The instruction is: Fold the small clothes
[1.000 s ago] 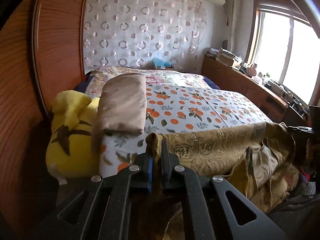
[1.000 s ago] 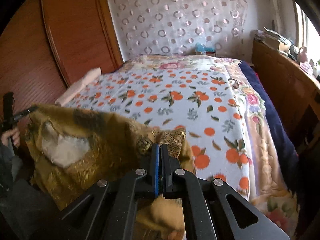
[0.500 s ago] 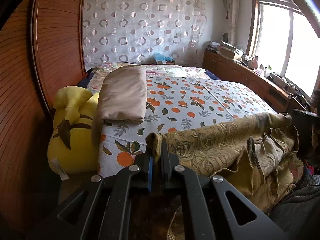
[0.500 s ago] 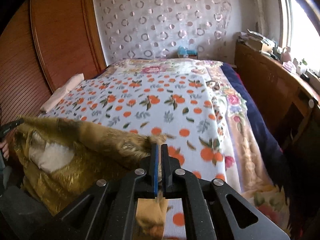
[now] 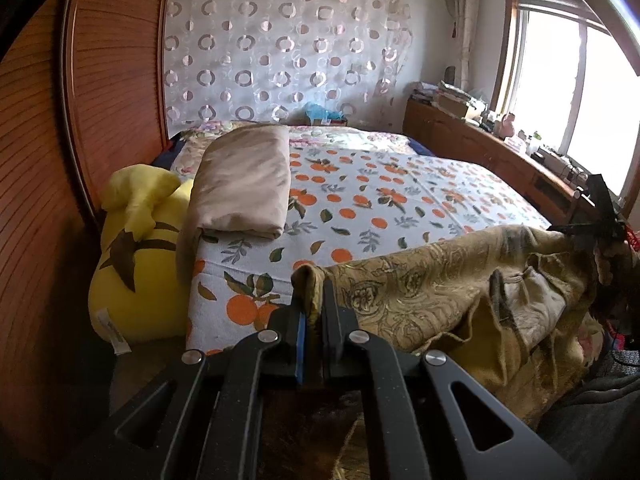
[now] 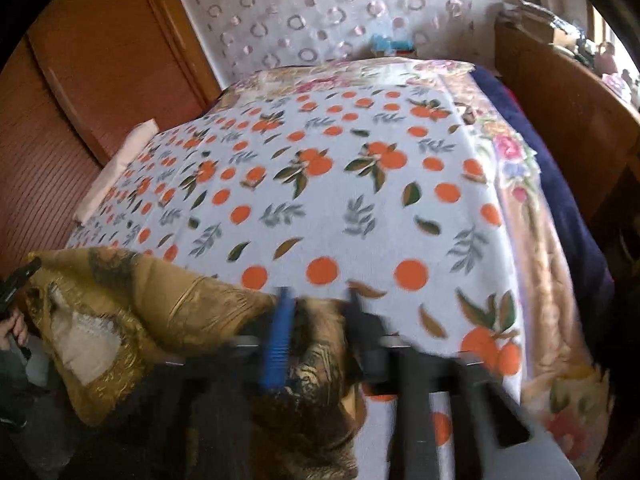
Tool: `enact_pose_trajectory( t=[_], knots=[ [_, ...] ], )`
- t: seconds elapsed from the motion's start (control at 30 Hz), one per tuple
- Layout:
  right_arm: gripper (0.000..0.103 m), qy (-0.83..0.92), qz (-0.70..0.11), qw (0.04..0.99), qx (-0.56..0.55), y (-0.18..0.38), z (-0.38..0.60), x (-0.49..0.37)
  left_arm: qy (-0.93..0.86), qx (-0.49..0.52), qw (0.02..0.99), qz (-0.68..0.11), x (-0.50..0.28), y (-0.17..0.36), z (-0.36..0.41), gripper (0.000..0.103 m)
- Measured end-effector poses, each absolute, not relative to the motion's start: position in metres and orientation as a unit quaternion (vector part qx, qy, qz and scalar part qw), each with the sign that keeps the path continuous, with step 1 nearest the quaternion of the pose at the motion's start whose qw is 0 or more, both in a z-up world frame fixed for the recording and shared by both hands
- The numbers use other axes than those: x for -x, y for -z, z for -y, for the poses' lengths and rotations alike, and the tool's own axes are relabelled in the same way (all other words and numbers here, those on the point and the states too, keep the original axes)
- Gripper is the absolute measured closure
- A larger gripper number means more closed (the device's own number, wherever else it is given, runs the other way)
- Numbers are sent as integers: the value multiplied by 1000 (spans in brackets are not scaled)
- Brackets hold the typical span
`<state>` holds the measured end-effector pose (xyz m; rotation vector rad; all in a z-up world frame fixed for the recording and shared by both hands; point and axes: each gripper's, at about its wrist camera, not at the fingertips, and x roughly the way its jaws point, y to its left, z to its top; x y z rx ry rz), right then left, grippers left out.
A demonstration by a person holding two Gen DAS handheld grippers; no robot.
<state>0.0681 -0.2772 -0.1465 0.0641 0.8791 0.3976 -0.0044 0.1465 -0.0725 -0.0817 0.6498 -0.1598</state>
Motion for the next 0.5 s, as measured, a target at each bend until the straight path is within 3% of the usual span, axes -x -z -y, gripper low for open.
enact_pose_trajectory(
  t=[0.27,0.5],
  knots=[
    [97,-186,-243,949,-73,38,314,23,93,62,974,-199,40,-13,-147,97],
    [97,-181,-121,976,-24,-62,318,89,100,29,989,-109,43,-104,-140,97]
  ],
)
